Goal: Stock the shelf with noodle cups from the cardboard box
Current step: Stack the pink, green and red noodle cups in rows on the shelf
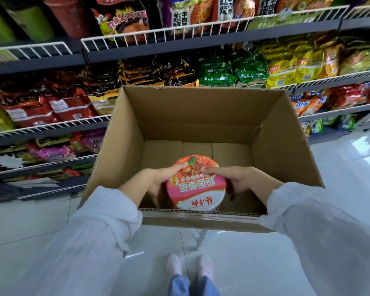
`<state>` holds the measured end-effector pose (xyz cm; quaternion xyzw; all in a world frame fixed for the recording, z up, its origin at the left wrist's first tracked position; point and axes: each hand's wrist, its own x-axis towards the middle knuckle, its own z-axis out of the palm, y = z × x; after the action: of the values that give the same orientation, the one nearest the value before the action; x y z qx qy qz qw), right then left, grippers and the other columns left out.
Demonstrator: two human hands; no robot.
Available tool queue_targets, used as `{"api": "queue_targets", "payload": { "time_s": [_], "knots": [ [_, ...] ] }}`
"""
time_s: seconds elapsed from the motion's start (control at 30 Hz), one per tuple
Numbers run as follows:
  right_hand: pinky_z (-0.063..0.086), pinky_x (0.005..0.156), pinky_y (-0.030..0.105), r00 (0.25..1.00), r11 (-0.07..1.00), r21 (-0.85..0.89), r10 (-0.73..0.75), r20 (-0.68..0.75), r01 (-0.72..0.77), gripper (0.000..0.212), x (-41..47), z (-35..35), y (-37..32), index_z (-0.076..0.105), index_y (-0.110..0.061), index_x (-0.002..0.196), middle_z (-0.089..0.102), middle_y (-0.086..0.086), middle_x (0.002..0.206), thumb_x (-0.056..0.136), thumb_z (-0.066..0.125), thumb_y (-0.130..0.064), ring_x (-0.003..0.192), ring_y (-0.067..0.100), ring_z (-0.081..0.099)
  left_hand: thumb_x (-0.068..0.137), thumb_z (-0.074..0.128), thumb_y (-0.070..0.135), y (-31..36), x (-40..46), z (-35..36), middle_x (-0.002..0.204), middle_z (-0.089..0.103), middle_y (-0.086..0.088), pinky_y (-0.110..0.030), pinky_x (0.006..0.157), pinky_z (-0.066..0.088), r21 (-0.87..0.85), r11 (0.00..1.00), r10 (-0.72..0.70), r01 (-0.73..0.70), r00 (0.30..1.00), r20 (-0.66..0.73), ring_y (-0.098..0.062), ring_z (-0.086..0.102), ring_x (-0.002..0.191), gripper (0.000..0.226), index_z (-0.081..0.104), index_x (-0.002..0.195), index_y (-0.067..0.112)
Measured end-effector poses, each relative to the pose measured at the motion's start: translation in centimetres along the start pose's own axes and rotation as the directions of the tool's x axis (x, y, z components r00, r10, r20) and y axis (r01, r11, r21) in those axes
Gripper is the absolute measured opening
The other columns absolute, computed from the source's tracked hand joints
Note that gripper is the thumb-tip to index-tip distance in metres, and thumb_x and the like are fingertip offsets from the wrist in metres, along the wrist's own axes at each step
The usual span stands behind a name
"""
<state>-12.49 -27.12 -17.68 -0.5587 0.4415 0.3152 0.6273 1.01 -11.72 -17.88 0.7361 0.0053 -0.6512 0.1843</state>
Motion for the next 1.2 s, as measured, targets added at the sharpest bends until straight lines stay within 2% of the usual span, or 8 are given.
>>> {"api": "queue_targets", "payload": {
  "time_s": [0.13, 0.3, 0.47, 0.6, 0.73, 0.87, 1.0, 1.2],
  "knots": [
    [0.04, 0.081, 0.046, 0.999, 0.999, 0.043, 0.013, 0.042, -0.014, 0.04, 0.0, 0.2, 0.2, 0.057, -0.017, 0.106, 0.068, 0.008, 0.098, 0.082, 0.062, -0.049, 0.093, 0.025, 0.062, 0.075, 0.042, 0.078, -0.3, 1.0, 0.1, 0.134, 0.052, -0.017, -0.064, 0.11, 0.012, -0.094, 0.995, 0.043, -0.038, 0.997, 0.061, -0.04, 0.035, 0.133, 0.08, 0.05, 0.126, 0.018],
    [0.037, 0.103, 0.055, 0.999, 0.994, 0.1, -0.036, 0.039, 0.032, 0.048, 0.4, 0.1, 0.1, 0.06, -0.018, 0.108, 0.07, 0.009, 0.102, 0.075, 0.067, -0.052, 0.104, 0.028, 0.063, 0.078, 0.045, 0.072, -0.6, 1.5, 0.0, 0.117, 0.065, -0.013, -0.066, 0.11, 0.004, -0.246, 0.959, 0.15, -0.139, 0.988, 0.027, -0.036, 0.048, 0.121, 0.068, 0.058, 0.119, 0.019],
    [0.05, 0.073, 0.035, 0.991, 0.973, 0.187, -0.124, -0.058, 0.132, 0.036, -0.3, -0.7, -0.8, 0.061, -0.016, 0.099, 0.071, 0.005, 0.084, 0.081, 0.064, -0.048, 0.083, 0.021, 0.065, 0.083, 0.04, 0.069, 0.3, 0.1, 0.1, 0.112, 0.064, -0.006, -0.064, 0.109, 0.003, -0.329, 0.91, 0.251, -0.252, 0.967, -0.044, -0.03, 0.048, 0.113, 0.059, 0.059, 0.117, 0.025],
    [0.048, 0.08, 0.034, 0.964, 0.928, 0.276, -0.213, -0.158, 0.25, 0.042, -1.2, -1.8, -1.9, 0.063, -0.017, 0.097, 0.07, 0.007, 0.094, 0.084, 0.055, -0.056, 0.089, 0.023, 0.064, 0.077, 0.049, 0.07, 1.6, -1.5, 0.5, 0.128, 0.056, -0.008, -0.061, 0.107, 0.02, -0.342, 0.881, 0.295, -0.326, 0.945, -0.141, -0.031, 0.044, 0.12, 0.063, 0.053, 0.124, 0.027],
    [0.041, 0.101, 0.042, 0.91, 0.896, 0.233, -0.312, -0.273, 0.378, 0.05, -2.9, -2.7, -3.5, 0.061, -0.023, 0.107, 0.067, 0.005, 0.111, 0.083, 0.049, -0.065, 0.106, 0.024, 0.06, 0.079, 0.048, 0.069, 3.4, -3.7, 0.4, 0.115, 0.057, -0.006, -0.053, 0.102, 0.03, -0.395, 0.803, 0.395, -0.446, 0.895, -0.207, -0.026, 0.048, 0.11, 0.055, 0.056, 0.112, 0.025],
    [0.041, 0.1, 0.042, 0.836, 0.833, 0.195, -0.444, -0.322, 0.517, 0.046, -6.1, -2.5, -5.8, 0.062, -0.026, 0.103, 0.069, 0.002, 0.106, 0.085, 0.046, -0.066, 0.102, 0.022, 0.062, 0.071, 0.052, 0.075, 5.1, -7.4, -0.6, 0.116, 0.06, -0.011, -0.047, 0.097, 0.042, -0.423, 0.72, 0.47, -0.55, 0.835, -0.286, -0.028, 0.053, 0.109, 0.068, 0.059, 0.113, 0.021],
    [0.041, 0.073, 0.03, 0.766, 0.765, 0.161, -0.558, -0.32, 0.624, 0.04, -10.6, -1.0, -9.1, 0.06, -0.026, 0.094, 0.067, 0.0, 0.094, 0.089, 0.041, -0.061, 0.084, 0.016, 0.059, 0.076, 0.047, 0.075, 5.9, -12.0, -2.4, 0.114, 0.062, -0.012, -0.048, 0.097, 0.041, -0.433, 0.61, 0.545, -0.663, 0.748, -0.378, -0.028, 0.054, 0.106, 0.06, 0.059, 0.109, 0.026],
    [0.042, 0.083, 0.044, 0.707, 0.701, 0.128, -0.662, -0.248, 0.702, 0.043, -15.3, 3.3, -15.6, 0.058, -0.029, 0.089, 0.063, 0.005, 0.092, 0.086, 0.039, -0.068, 0.088, 0.027, 0.058, 0.072, 0.049, 0.075, 4.8, -18.9, -7.1, 0.115, 0.064, -0.008, -0.041, 0.092, 0.044, -0.41, 0.462, 0.557, -0.786, 0.617, -0.556, -0.025, 0.055, 0.106, 0.064, 0.063, 0.108, 0.024]
  ]
}}
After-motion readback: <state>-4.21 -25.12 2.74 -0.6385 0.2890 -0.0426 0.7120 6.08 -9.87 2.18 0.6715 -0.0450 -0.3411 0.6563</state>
